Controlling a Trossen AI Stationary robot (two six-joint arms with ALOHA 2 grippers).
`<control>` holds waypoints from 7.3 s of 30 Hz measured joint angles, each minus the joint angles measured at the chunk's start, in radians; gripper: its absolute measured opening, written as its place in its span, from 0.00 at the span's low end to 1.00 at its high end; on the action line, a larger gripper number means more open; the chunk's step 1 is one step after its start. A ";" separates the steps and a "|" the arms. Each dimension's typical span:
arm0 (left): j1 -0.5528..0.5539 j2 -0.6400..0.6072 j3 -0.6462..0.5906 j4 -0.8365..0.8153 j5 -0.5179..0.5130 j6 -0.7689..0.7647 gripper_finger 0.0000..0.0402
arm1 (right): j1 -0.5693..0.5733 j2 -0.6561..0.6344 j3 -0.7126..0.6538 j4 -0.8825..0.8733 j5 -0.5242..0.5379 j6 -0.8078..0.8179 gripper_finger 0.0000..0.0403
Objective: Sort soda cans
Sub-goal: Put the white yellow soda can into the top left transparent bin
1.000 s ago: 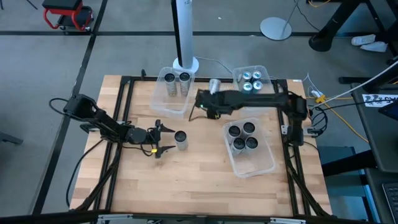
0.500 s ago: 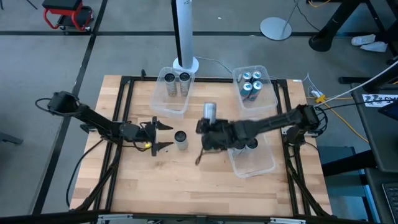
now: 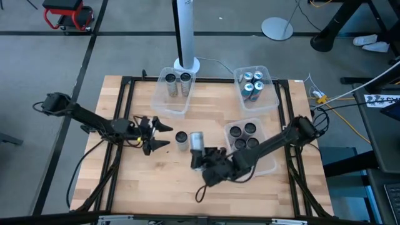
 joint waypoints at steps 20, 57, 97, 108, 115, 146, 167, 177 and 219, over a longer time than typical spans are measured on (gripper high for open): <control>-0.077 0.099 0.150 0.013 0.006 -0.092 0.86 | -0.002 0.177 0.000 0.824 0.089 -0.720 0.59; -0.018 0.039 0.246 0.065 -0.011 0.129 0.66 | 0.129 0.129 0.002 0.913 0.337 -0.763 0.94; 0.754 0.414 0.525 -0.344 -0.092 0.537 0.66 | 0.223 0.064 -0.232 -0.188 0.406 0.979 0.92; 0.777 0.536 0.524 -0.352 -0.023 0.531 0.66 | 0.223 0.064 -0.231 -0.182 0.380 0.979 0.92; 0.776 0.571 0.526 -0.360 -0.024 0.501 0.66 | 0.223 0.064 -0.232 -0.179 0.380 0.979 0.92; 0.653 0.157 0.652 -0.888 0.048 0.491 0.83 | 0.223 0.064 -0.232 -0.170 0.380 0.978 0.92; 0.116 0.139 0.672 -1.185 0.101 0.341 0.83 | 0.223 0.064 -0.232 -0.153 0.327 0.979 0.92; 0.114 0.235 0.672 -1.183 0.091 0.328 0.83 | 0.223 0.064 -0.232 -0.153 0.309 0.978 0.92; 0.114 0.363 0.671 -1.154 0.094 0.295 0.72 | 0.223 0.064 -0.232 -0.142 0.293 0.978 0.92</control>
